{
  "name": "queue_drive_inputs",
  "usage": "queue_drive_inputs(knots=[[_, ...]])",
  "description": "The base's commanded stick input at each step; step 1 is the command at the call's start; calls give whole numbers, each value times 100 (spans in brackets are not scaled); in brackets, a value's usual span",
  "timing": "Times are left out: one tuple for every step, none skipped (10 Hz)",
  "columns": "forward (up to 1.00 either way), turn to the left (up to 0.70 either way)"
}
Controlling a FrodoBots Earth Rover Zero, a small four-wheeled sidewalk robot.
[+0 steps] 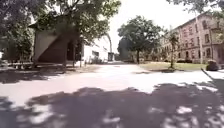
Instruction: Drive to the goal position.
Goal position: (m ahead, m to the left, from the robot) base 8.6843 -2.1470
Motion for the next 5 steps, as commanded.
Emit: queue_drive_inputs(knots=[[85,1],[85,1],[85,1],[85,1],[85,1]])
